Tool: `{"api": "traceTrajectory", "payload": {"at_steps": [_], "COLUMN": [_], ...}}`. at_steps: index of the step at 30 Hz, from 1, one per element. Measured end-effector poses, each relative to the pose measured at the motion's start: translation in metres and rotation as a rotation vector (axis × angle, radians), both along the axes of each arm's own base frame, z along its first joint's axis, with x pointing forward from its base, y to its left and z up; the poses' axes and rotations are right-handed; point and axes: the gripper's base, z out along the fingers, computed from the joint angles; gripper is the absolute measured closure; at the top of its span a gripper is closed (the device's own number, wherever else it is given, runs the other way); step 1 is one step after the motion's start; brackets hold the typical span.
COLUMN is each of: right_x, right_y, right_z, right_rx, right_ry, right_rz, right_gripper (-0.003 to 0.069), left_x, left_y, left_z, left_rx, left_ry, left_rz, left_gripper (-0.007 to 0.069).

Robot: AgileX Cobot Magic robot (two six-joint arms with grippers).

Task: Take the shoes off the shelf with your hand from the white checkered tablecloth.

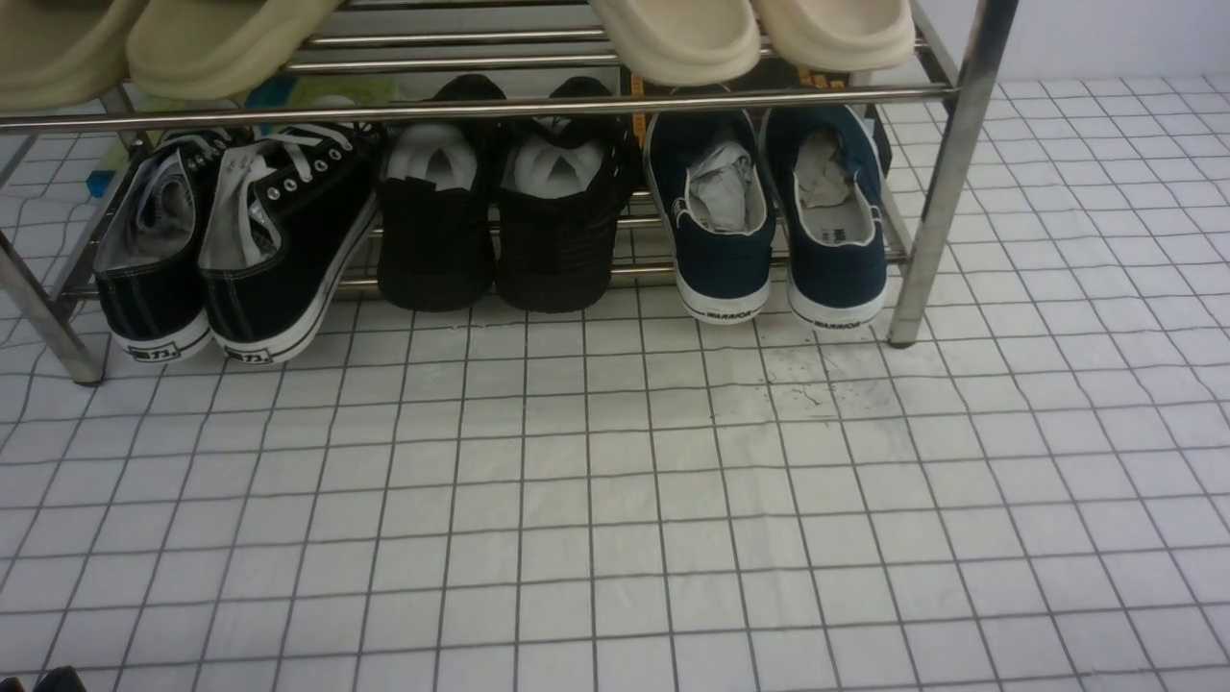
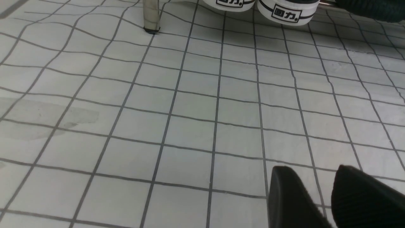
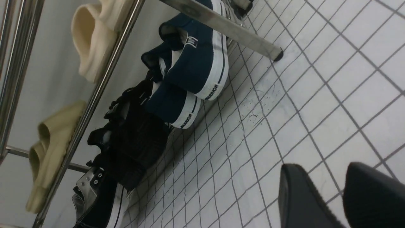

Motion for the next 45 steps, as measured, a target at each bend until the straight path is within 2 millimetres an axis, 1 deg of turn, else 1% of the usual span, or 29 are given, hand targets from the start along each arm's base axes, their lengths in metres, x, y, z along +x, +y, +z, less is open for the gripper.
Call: {"api": "traceTrajectory", "payload": {"at_steps": [3,4,5,7,8,9,10,11,12,13,14,15,17,19,21,22,24,26,27,28,29,30,31,33,36,40,42,44,45], "right_x": [-0.004,-0.003,-0.004,0.003,0.004,0.014,0.017,0.026,0.042,0.047,0.067,0.071,0.098,0.118,0.131,0.143,0.150,0.165,0.169,0.169,0.173,0.175,0.181,0.185,0.201,0.234,0.250,0.264,0.266], "right_y": [-0.002,-0.002,-0.002,0.001,0.002,0.006,0.007,0.010,0.014,0.015,0.019,0.020,0.028,0.036,0.043,0.049,0.055,0.076,0.084,0.086,0.103,0.109,0.126,0.134,0.156,0.171,0.178,0.186,0.186], "right_z": [0.041,0.043,0.067,0.091,0.093,0.103,0.105,0.109,0.110,0.111,0.113,0.114,0.117,0.120,0.122,0.123,0.124,0.124,0.125,0.124,0.126,0.126,0.126,0.129,0.128,0.128,0.128,0.128,0.128], "right_rx": [-0.160,-0.172,-0.272,-0.374,-0.394,-0.447,-0.462,-0.493,-0.519,-0.524,-0.539,-0.534,-0.529,-0.484,-0.429,-0.388,-0.357,-0.319,-0.328,-0.328,-0.359,-0.385,-0.454,-0.487,-0.667,-0.843,-0.904,-0.967,-0.969], "right_ry": [-0.152,-0.155,-0.198,-0.172,-0.164,-0.079,-0.048,0.038,0.189,0.211,0.318,0.338,0.394,0.396,0.374,0.346,0.318,0.252,0.235,0.237,0.217,0.216,0.236,0.251,0.353,0.457,0.483,0.483,0.485], "right_rz": [-0.006,-0.005,0.003,0.052,0.060,0.136,0.161,0.227,0.341,0.356,0.465,0.487,0.634,0.757,0.844,0.901,0.937,1.021,1.045,1.050,1.099,1.117,1.163,1.171,1.169,1.042,0.968,0.916,0.910], "right_gripper": [0.0521,0.0534,0.0585,0.0652,0.0656,0.0669,0.0669,0.0669,0.0667,0.0666,0.0664,0.0664,0.0664,0.0664,0.0662,0.0662,0.0662,0.0662,0.0661,0.0661,0.0661,0.0661,0.0659,0.0659,0.0659,0.0645,0.0615,0.0559,0.0553], "left_x": [0.000,0.000,0.000,0.000,0.000,0.000,0.000,0.000,0.000,0.000,0.000,0.000,0.000,0.000,0.000,0.000,0.000,0.000,0.000,0.000,0.000,0.000,0.000,0.000,0.000,0.000,0.000,0.000,0.000], "left_y": [0.000,0.000,0.000,0.000,0.000,0.000,0.000,0.000,0.000,0.000,0.000,0.000,0.000,0.000,0.000,0.000,0.000,0.000,0.000,0.000,0.000,0.000,0.000,0.000,0.000,0.000,0.000,0.000,0.000], "left_z": [0.000,0.000,0.000,0.000,0.000,0.000,0.000,0.000,0.000,0.000,0.000,0.000,0.000,0.000,0.000,0.000,0.000,0.000,0.000,0.000,0.000,0.000,0.000,0.000,0.000,0.000,0.000,0.000,0.000], "left_rx": [0.000,0.000,0.000,0.000,0.000,0.000,0.000,0.000,0.000,0.000,0.000,0.000,0.000,0.000,0.000,0.000,0.000,0.000,0.000,0.000,0.000,0.000,0.000,0.000,0.000,0.000,0.000,0.000,0.000], "left_ry": [0.000,0.000,0.000,0.000,0.000,0.000,0.000,0.000,0.000,0.000,0.000,0.000,0.000,0.000,0.000,0.000,0.000,0.000,0.000,0.000,0.000,0.000,0.000,0.000,0.000,0.000,0.000,0.000,0.000], "left_rz": [0.000,0.000,0.000,0.000,0.000,0.000,0.000,0.000,0.000,0.000,0.000,0.000,0.000,0.000,0.000,0.000,0.000,0.000,0.000,0.000,0.000,0.000,0.000,0.000,0.000,0.000,0.000,0.000,0.000], "left_gripper": [0.0385,0.0385,0.0385,0.0385,0.0385,0.0385,0.0385,0.0385,0.0385,0.0385,0.0385,0.0385,0.0385,0.0385,0.0385,0.0385,0.0385,0.0385,0.0385,0.0385,0.0385,0.0385,0.0385,0.0385,0.0385,0.0385,0.0385,0.0385,0.0385]}}
